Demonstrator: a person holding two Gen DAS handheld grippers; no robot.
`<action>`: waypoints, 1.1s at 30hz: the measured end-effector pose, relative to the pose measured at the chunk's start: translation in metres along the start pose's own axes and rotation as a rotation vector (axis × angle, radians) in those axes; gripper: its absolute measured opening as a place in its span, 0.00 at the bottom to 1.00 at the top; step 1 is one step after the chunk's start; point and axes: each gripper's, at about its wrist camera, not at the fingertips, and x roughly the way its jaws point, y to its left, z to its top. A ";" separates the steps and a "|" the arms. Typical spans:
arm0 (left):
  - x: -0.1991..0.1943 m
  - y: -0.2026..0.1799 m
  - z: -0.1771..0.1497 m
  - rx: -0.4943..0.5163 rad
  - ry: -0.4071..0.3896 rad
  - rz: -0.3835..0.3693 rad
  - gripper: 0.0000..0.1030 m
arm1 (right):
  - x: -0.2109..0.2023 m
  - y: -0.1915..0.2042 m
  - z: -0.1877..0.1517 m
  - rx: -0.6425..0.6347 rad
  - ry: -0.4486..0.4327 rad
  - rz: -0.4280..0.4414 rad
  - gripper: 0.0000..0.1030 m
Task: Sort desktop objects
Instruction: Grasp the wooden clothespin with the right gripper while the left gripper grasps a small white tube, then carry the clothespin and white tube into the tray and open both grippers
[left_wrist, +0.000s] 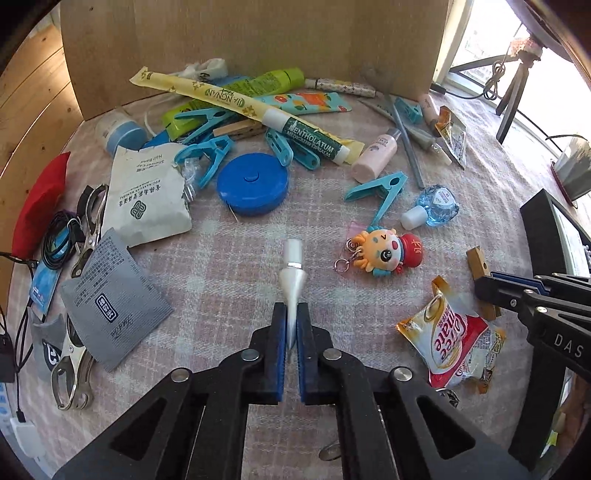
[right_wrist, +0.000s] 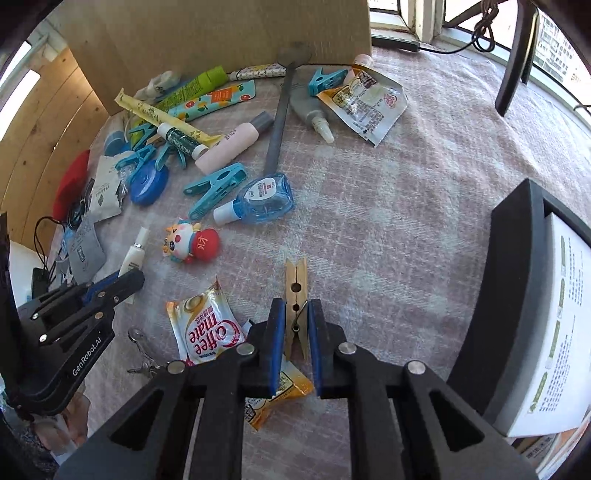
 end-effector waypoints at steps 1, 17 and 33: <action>-0.001 0.002 -0.003 -0.014 0.007 -0.018 0.04 | -0.001 -0.002 -0.002 0.015 -0.003 0.009 0.12; -0.051 0.033 0.004 -0.111 -0.037 -0.189 0.04 | -0.081 -0.026 -0.048 0.117 -0.169 0.116 0.12; -0.089 -0.156 -0.015 0.304 0.018 -0.462 0.04 | -0.170 -0.180 -0.178 0.490 -0.283 -0.087 0.12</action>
